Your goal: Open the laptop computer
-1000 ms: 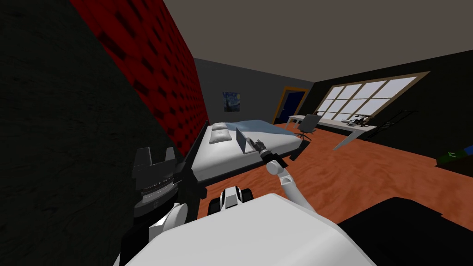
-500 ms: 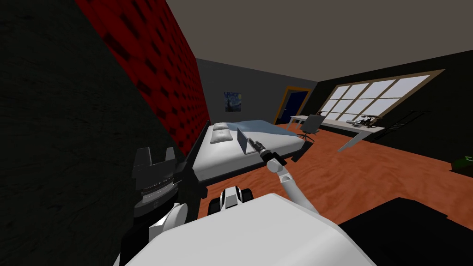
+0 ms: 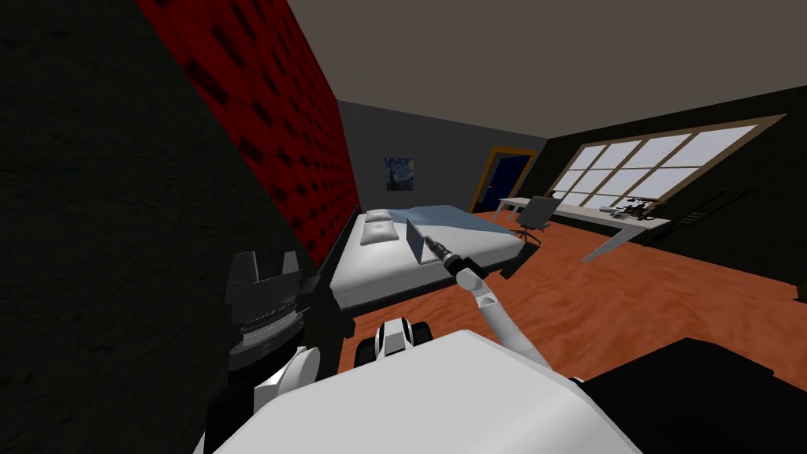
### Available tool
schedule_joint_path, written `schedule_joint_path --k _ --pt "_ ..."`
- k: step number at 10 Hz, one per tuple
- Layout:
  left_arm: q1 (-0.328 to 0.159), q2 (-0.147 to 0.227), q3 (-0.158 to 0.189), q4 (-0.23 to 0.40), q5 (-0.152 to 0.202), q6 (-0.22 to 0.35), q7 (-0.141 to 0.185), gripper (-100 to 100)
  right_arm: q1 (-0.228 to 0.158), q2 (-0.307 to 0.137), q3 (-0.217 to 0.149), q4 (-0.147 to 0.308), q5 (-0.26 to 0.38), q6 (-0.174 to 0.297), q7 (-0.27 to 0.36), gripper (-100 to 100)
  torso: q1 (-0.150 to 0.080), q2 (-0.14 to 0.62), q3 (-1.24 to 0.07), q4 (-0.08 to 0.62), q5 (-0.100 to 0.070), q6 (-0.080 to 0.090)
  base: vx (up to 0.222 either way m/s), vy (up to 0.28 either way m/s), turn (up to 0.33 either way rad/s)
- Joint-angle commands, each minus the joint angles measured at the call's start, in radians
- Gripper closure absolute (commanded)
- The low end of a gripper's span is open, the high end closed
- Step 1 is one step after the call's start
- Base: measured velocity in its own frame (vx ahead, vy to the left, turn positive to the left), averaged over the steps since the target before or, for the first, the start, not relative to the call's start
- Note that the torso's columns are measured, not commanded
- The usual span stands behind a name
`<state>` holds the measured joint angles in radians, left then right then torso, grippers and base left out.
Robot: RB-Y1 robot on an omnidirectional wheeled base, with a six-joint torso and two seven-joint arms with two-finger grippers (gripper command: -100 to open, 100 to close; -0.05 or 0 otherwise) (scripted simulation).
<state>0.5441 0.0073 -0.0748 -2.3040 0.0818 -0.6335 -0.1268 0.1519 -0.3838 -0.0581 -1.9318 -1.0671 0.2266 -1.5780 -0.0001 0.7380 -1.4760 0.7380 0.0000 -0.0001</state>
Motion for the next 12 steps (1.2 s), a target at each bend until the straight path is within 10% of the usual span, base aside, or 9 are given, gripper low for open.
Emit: schedule_joint_path --k 1,12 --pt "0.0 0.0 0.0 0.0 0.0 0.0 0.0 0 -0.018 -0.015 -0.002 0.024 -0.045 0.032 -0.064 -100 0.0 0.0 0.0 0.0 0.0 0.0 0.012 -0.002 0.021" --pt "0.0 0.0 0.0 0.0 0.0 0.0 0.0 0 -0.067 -0.067 -0.016 0.08 -0.176 0.124 -0.241 -100 0.002 -0.005 -0.003 -0.001 0.001 0.0 0.023 0.005 0.024"
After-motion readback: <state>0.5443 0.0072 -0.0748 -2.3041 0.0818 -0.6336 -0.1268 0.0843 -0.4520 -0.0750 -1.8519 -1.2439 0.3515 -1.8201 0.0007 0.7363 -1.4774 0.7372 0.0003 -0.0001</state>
